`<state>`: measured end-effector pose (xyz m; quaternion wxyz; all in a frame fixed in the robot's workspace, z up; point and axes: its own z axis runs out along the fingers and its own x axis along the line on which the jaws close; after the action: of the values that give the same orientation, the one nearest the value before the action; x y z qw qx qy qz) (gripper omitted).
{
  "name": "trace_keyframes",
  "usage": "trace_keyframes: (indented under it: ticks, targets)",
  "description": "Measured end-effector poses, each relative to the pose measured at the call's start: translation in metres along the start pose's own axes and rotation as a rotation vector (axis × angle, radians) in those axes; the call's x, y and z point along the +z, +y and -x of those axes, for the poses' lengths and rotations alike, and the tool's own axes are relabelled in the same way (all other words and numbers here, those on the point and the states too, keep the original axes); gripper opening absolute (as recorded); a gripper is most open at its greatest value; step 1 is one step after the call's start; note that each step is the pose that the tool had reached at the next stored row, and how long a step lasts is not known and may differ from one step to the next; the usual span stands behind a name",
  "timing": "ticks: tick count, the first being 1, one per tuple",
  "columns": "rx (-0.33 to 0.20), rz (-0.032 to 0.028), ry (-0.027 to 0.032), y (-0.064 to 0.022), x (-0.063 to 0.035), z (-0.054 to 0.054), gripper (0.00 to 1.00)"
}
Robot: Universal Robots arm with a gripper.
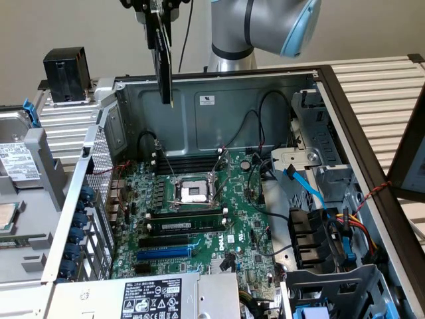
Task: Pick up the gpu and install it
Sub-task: 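Insert the gpu into the slot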
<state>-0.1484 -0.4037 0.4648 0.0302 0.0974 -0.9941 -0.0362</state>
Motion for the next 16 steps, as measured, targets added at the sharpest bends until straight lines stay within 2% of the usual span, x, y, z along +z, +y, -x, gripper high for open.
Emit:
trace_keyframes:
  ticks: [16]
  targets:
    - [-0.29,-0.0159,0.0205,-0.0001,0.0008,0.0001,0.27]
